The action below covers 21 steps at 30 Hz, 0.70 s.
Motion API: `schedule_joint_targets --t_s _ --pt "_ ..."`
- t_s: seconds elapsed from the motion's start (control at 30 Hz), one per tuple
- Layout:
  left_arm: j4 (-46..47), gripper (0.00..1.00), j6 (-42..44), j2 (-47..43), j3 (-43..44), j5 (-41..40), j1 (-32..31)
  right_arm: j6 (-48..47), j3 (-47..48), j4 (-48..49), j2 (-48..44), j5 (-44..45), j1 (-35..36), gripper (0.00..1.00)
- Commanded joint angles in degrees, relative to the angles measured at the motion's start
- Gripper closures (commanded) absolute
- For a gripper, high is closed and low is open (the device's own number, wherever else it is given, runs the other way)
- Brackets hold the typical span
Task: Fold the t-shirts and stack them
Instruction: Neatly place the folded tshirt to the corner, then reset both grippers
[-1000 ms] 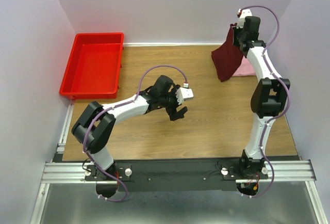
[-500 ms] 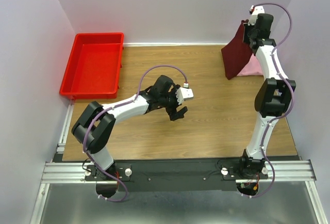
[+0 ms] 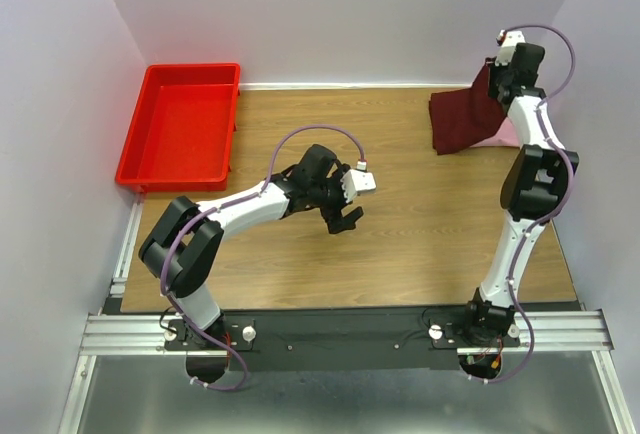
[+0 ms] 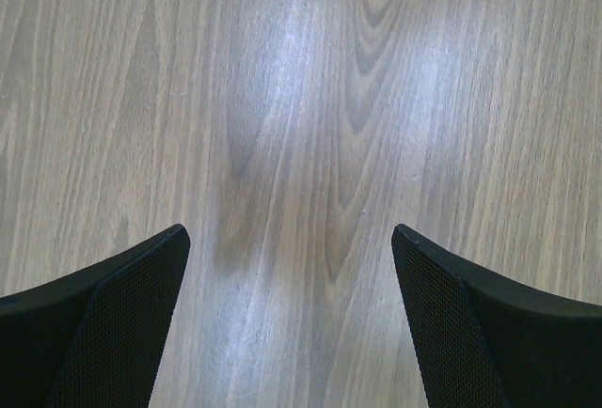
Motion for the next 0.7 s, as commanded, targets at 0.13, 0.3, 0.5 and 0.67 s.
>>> schedule_joint_targets --t_s 0.13,0.3,0.5,0.67 --pt "-2.2 0.04 0.1 -2.9 0.7 -2.3 0.6 -4.2 2.3 5.8 5.7 8.6 -2.7 0.08" --pt "-3.2 0.04 -2.9 -5.5 1.6 -0.2 3.7 -4.3 3.4 5.7 1.8 6.8 -3.4 0.0" --pt "-4.3 0.04 -8.6 -7.5 4.8 3.6 9.7 -3.7 -0.6 4.6 -6.5 -0.2 -3.3 0.0" --pt "-8.5 0.04 -9.3 -8.1 12.0 6.6 16.7 0.8 -2.6 -2.6 -13.3 -7.7 -3.3 0.0"
